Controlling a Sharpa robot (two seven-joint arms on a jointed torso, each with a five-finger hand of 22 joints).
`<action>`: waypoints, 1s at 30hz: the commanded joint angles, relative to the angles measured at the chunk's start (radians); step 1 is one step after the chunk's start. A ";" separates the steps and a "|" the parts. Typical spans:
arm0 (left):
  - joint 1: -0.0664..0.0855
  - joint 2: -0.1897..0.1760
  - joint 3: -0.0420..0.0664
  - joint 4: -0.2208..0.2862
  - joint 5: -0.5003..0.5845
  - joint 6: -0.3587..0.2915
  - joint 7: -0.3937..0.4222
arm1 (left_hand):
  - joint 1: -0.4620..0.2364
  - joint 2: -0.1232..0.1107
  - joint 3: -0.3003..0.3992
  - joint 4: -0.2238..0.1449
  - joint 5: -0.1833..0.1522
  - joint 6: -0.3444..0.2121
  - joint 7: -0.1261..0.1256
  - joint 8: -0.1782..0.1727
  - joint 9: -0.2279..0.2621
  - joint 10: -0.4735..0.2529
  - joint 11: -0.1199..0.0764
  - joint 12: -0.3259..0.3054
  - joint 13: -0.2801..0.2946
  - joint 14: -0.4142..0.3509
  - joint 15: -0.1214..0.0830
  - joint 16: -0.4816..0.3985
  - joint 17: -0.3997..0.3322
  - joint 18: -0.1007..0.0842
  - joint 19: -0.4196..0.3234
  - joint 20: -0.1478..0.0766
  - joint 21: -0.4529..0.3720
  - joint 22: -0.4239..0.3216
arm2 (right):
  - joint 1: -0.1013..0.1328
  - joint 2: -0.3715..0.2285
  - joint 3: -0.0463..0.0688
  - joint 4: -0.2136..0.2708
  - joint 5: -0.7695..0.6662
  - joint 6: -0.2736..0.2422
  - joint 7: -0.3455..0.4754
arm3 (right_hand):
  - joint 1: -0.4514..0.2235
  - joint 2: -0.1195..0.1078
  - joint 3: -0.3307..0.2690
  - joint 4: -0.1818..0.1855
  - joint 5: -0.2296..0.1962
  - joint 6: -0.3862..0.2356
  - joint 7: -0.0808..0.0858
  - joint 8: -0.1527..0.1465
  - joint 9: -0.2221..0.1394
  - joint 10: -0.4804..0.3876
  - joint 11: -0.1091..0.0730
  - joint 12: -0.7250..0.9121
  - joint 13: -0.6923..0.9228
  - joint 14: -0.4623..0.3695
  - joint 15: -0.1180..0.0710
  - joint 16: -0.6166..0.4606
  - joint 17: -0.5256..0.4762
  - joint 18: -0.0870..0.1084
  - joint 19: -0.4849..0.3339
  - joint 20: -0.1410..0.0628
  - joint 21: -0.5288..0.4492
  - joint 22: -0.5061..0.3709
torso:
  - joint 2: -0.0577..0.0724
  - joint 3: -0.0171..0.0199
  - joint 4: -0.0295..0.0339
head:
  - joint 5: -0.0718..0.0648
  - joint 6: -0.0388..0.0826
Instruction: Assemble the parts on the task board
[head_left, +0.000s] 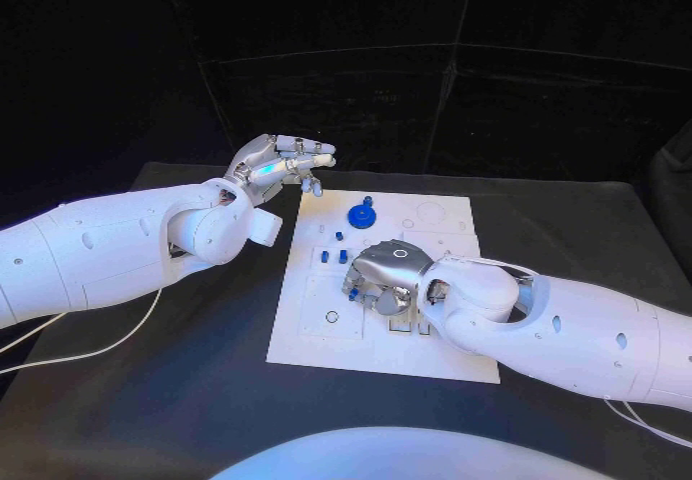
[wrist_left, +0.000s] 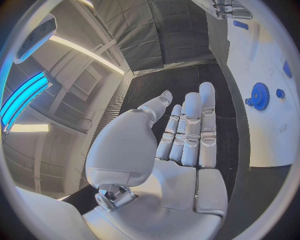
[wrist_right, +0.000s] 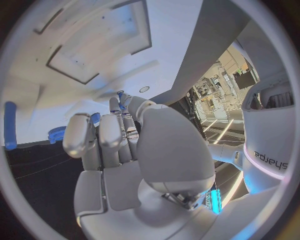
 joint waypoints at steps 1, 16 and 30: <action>0.001 0.001 0.001 0.000 0.004 0.010 0.003 | -0.001 0.008 -0.006 -0.001 0.005 -0.007 0.002 0.006 -0.001 -0.005 -0.001 0.005 0.001 -0.007 0.003 0.003 -0.001 0.014 0.003 0.007 -0.006 -0.001 | 0.001 0.000 0.000 0.004 -0.013 -0.013 -0.004 | -0.011 -0.003 0.000 -0.008 0.005 0.004 0.002 0.001 0.002 0.003 0.005 -0.006 0.001 0.027 -0.001 0.005 0.000 -0.007 0.007 0.001 0.007 0.000 | 0.000 -0.0005 0.0005 | -0.002 0.000; 0.001 0.002 0.001 -0.001 0.004 0.011 0.003 | 0.000 0.008 -0.008 -0.001 0.005 -0.009 0.003 0.006 -0.001 -0.007 -0.001 0.006 0.001 -0.007 0.003 0.004 -0.002 0.014 0.003 0.007 -0.007 -0.002 | 0.001 0.001 0.000 0.006 -0.014 0.015 -0.010 | -0.018 -0.006 -0.004 -0.009 0.005 0.005 0.002 0.001 0.002 0.004 0.005 -0.006 0.001 0.027 -0.001 0.006 -0.001 -0.007 0.007 0.001 0.007 0.000 | 0.000 -0.0013 0.0012 | -0.003 -0.003; 0.001 0.001 0.001 -0.001 0.004 0.010 0.003 | 0.000 0.008 -0.008 -0.001 0.005 -0.009 0.003 0.006 -0.001 -0.007 -0.001 0.006 0.001 -0.007 0.003 0.004 -0.002 0.014 0.003 0.007 -0.007 -0.002 | 0.001 0.004 0.000 0.002 -0.037 0.035 -0.034 | -0.024 -0.006 -0.007 -0.009 0.005 0.005 0.002 0.001 0.002 0.005 0.004 -0.006 0.002 0.026 -0.001 0.006 -0.002 -0.007 0.006 0.001 0.006 0.000 | 0.000 -0.0008 0.0009 | -0.003 -0.004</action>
